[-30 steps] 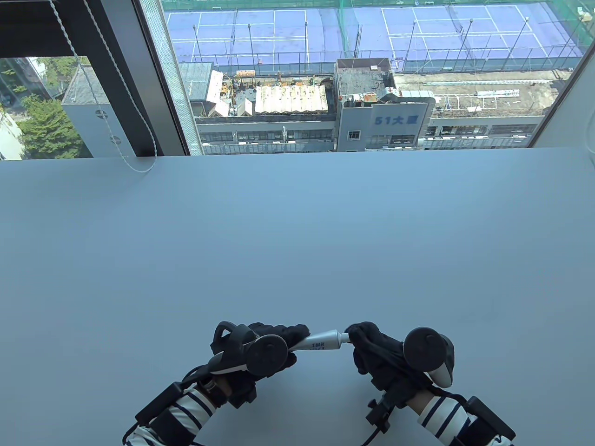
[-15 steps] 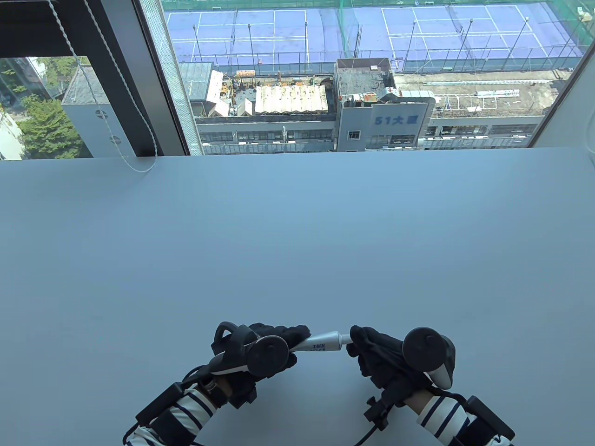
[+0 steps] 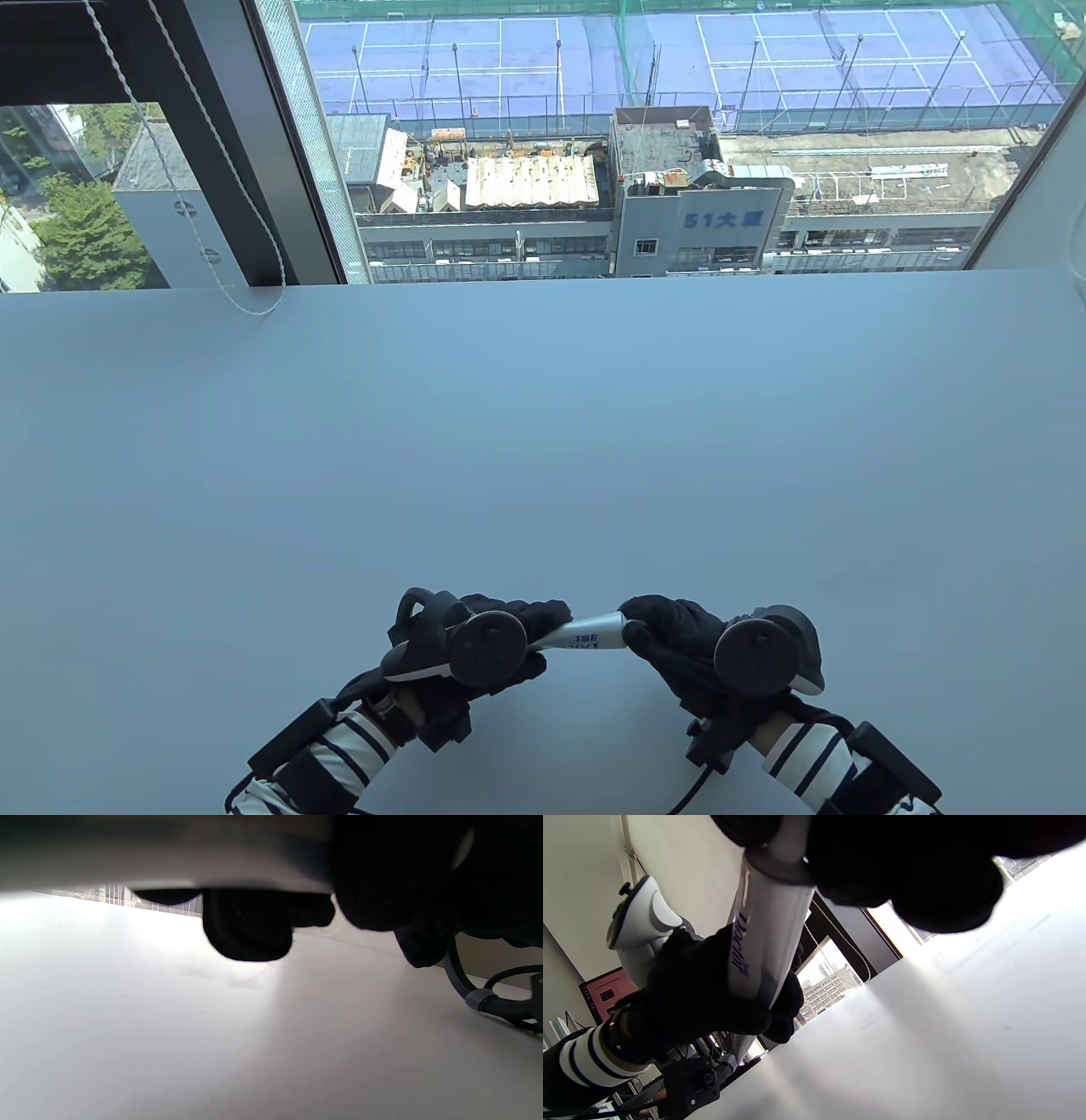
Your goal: Screw tube cap onto toothpaste tube (Screw with right hand)
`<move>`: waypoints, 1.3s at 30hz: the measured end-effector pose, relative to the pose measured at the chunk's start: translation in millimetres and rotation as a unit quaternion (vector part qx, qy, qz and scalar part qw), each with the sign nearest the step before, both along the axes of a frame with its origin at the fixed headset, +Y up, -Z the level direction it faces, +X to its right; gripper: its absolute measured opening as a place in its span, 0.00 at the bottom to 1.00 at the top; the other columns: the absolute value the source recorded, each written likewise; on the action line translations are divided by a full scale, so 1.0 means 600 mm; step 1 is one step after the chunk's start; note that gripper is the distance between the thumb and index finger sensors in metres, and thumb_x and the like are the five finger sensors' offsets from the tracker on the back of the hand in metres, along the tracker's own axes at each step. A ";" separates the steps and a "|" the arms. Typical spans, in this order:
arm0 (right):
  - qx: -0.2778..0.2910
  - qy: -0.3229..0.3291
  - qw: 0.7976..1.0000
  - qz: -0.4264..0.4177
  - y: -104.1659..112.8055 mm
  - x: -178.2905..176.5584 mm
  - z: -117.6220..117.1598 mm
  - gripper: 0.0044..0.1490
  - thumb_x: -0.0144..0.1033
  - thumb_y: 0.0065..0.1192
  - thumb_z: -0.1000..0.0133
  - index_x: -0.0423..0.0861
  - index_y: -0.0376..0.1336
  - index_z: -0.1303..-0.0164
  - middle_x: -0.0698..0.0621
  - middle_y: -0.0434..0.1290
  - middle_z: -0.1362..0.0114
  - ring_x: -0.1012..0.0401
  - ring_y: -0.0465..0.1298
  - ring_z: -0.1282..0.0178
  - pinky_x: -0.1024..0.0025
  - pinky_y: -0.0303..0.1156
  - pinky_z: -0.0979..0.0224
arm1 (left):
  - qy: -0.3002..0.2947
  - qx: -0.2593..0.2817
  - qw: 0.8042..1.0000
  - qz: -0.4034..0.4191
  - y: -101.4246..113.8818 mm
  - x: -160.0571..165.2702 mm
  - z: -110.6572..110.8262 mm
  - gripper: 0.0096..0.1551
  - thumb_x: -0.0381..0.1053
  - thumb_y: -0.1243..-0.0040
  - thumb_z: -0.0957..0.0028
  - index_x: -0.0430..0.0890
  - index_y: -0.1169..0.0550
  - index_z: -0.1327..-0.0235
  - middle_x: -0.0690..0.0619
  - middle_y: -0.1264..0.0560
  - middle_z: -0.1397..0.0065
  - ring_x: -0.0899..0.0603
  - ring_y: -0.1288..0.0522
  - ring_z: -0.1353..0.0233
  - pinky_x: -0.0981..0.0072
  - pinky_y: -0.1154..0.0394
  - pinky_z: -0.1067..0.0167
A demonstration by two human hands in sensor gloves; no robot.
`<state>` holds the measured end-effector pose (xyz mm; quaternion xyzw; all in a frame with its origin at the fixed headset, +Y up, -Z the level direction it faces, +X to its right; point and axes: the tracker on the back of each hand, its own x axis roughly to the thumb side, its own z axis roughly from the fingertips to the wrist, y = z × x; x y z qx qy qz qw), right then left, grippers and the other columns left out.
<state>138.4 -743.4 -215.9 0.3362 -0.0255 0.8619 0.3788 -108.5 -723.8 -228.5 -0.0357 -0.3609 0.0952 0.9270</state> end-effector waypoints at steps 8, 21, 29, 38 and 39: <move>-0.199 -0.092 0.965 -0.141 -0.023 0.007 -0.010 0.34 0.43 0.44 0.30 0.28 0.72 0.64 0.51 0.75 0.80 0.56 0.78 0.80 0.53 0.74 0.74 | 0.007 0.092 0.995 -0.046 0.013 0.009 0.014 0.46 0.69 0.32 0.65 0.59 0.36 0.32 0.44 0.26 0.35 0.36 0.21 0.41 0.49 0.26 0.38; -0.445 -0.156 0.842 -0.262 -0.052 0.011 -0.002 0.31 0.40 0.47 0.30 0.29 0.72 0.70 0.56 0.73 0.84 0.61 0.77 0.84 0.58 0.75 0.78 | 0.006 0.271 0.953 -0.136 0.017 0.033 0.043 0.48 0.70 0.33 0.65 0.59 0.38 0.31 0.43 0.26 0.34 0.36 0.22 0.40 0.50 0.26 0.36; -0.401 -0.158 0.855 -0.288 -0.039 0.015 -0.002 0.33 0.47 0.43 0.30 0.31 0.71 0.65 0.56 0.75 0.79 0.60 0.78 0.78 0.58 0.76 0.72 | 0.052 0.212 0.972 -0.090 0.024 0.031 0.023 0.43 0.68 0.37 0.59 0.60 0.39 0.31 0.46 0.26 0.34 0.37 0.22 0.39 0.52 0.25 0.39; -0.320 -0.166 0.882 -0.303 -0.006 0.053 -0.015 0.37 0.45 0.34 0.28 0.25 0.65 0.47 0.48 0.77 0.66 0.52 0.79 0.67 0.51 0.74 0.64 | 0.277 -0.165 0.943 0.079 0.013 0.013 -0.103 0.28 0.60 0.47 0.40 0.45 0.32 0.34 0.39 0.27 0.33 0.32 0.21 0.42 0.51 0.22 0.50; -0.315 -0.170 0.885 -0.299 -0.006 0.057 -0.016 0.37 0.45 0.34 0.28 0.25 0.65 0.47 0.47 0.77 0.66 0.52 0.79 0.67 0.51 0.74 0.64 | 0.303 -0.181 0.932 0.080 0.009 0.019 -0.116 0.27 0.59 0.47 0.40 0.44 0.31 0.35 0.38 0.27 0.35 0.32 0.22 0.42 0.51 0.22 0.51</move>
